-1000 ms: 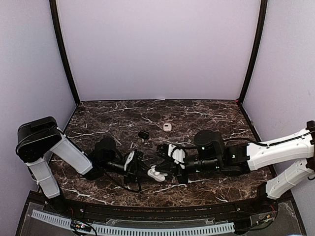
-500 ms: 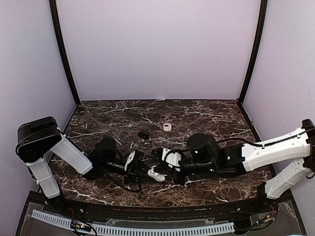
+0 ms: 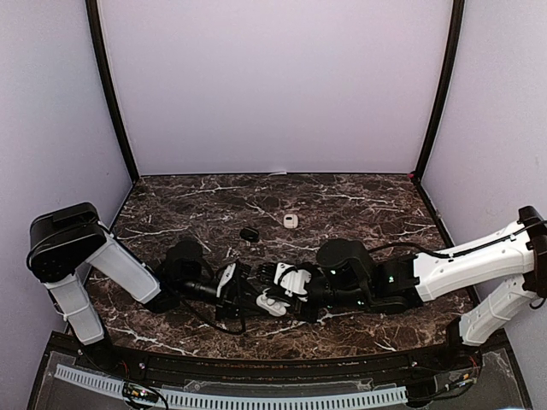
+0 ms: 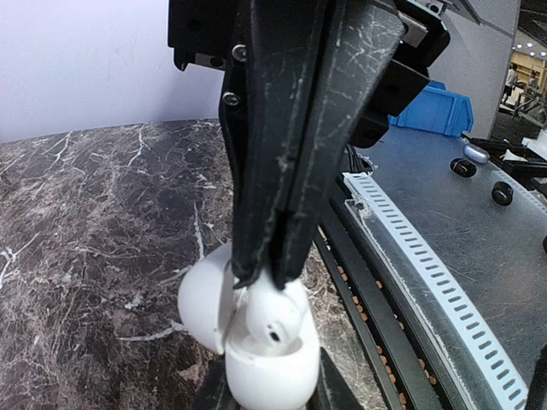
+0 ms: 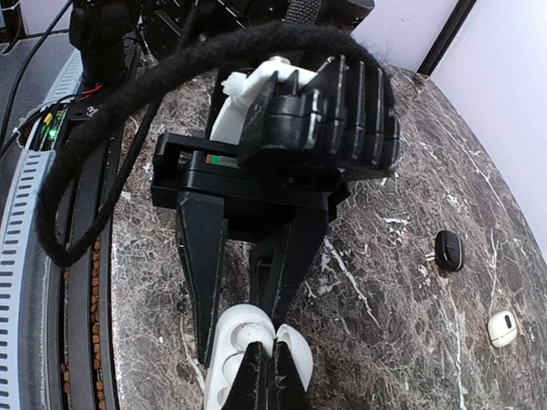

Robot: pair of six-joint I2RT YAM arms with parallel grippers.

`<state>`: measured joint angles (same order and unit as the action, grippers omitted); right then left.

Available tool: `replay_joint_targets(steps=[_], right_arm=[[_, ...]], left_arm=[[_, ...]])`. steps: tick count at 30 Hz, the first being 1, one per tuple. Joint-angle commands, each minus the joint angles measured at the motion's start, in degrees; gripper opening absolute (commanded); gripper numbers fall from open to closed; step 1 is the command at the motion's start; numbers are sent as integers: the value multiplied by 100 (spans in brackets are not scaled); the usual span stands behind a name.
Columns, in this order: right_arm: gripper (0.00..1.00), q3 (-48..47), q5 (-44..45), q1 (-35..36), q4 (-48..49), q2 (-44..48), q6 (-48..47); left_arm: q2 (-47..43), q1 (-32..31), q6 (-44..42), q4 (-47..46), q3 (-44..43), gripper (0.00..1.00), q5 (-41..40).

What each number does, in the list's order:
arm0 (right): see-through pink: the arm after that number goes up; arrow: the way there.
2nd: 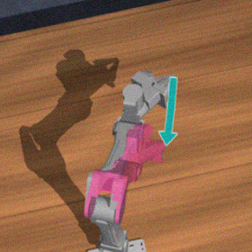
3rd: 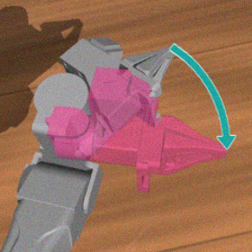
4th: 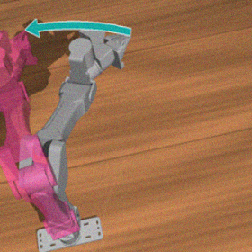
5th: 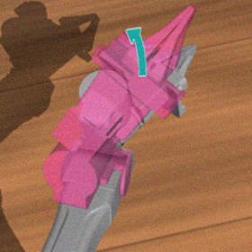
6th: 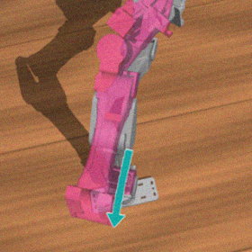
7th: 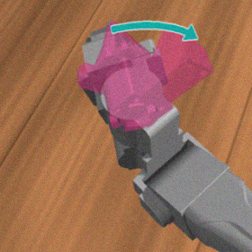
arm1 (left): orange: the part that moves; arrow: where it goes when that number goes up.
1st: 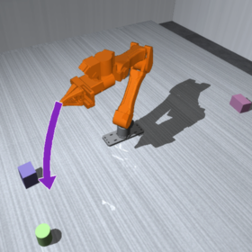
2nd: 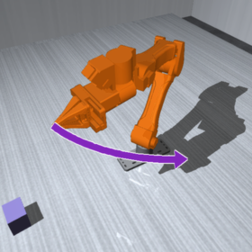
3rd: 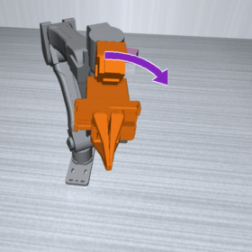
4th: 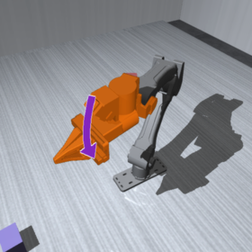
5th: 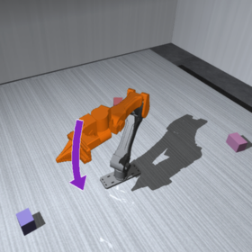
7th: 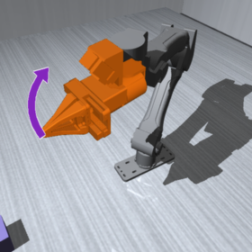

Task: Insert the wireless bluetooth earbuds into the charging case
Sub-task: Insert the left earbud into the left side groove of the charging case.

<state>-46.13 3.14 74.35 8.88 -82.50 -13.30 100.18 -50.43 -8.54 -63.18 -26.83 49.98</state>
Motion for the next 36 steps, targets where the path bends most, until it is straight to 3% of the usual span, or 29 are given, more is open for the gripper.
replay_joint_targets(steps=[1, 14, 18, 26, 29, 36], right_arm=[[0, -76, 279, 62, 8, -19, -114], [0, -242, 759, 370, -98, -319, -335], [12, -346, 646, 381, -202, -306, -199], [24, 264, 219, 307, 460, 771, 121], [23, 493, 183, 119, 737, 1073, 361], [24, 714, 285, -689, 1374, 934, 1499]], left_arm=[[-257, -36, -93, -15, -20, 14, 44], [-241, -36, -7, 162, -116, 14, -66], [-244, -34, -9, 155, -109, 14, -74], [-372, -35, -15, 27, -3, 14, -178], [-519, -9, 71, -85, 73, 14, -308], [-1478, 888, 1592, -521, 616, 14, -875]])
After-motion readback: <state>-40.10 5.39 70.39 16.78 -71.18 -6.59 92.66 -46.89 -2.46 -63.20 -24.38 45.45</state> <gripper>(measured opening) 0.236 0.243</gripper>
